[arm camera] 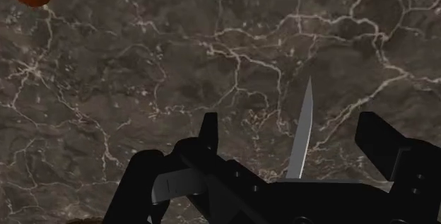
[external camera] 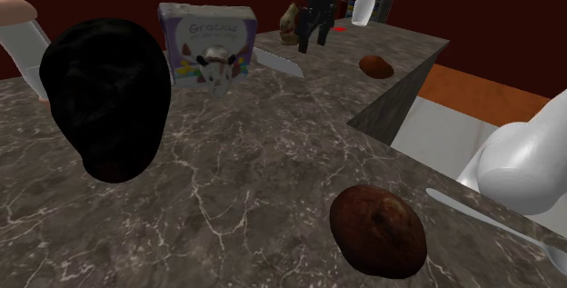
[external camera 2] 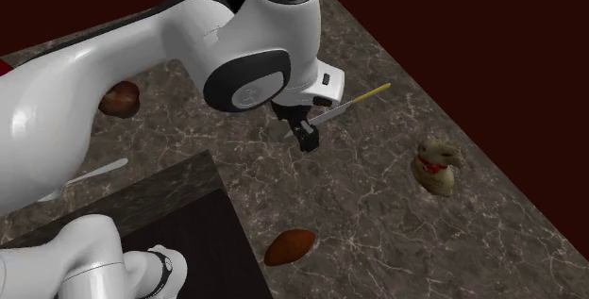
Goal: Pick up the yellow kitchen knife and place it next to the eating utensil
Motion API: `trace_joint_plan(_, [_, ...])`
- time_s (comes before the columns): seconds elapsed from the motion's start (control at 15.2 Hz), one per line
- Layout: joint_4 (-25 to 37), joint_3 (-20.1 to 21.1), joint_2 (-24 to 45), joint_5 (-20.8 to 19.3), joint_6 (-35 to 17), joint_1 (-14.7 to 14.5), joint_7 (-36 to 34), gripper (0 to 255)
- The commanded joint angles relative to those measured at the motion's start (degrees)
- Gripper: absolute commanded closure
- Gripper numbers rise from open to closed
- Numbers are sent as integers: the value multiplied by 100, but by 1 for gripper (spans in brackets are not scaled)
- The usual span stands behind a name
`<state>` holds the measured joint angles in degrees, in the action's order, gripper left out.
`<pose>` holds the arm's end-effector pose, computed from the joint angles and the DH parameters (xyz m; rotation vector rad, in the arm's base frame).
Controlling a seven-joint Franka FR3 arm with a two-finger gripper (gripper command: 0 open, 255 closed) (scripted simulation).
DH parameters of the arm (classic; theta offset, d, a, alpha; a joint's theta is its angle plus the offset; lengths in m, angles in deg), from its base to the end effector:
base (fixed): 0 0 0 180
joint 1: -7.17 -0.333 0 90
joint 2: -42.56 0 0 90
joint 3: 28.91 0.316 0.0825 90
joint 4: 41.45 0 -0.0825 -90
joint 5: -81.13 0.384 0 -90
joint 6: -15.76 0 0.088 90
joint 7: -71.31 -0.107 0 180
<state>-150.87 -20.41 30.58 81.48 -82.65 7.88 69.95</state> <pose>0.4915 0.0740 0.5846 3.1135 0.1689 0.0259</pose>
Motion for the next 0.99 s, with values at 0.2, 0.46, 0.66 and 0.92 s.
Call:
trace_joint_plan(0.2, [1257, 108, 1251, -116, 105, -30, -343, 0])
trace_joint_plan(0.46, [2504, 150, 2318, -244, 364, -116, -596, 0])
trace_joint_plan(0.66, [3678, 151, 3216, -349, 697, -225, -759, 0])
trace_joint_plan(0.92, [3486, 144, 3250, -349, 475, -224, -772, 0])
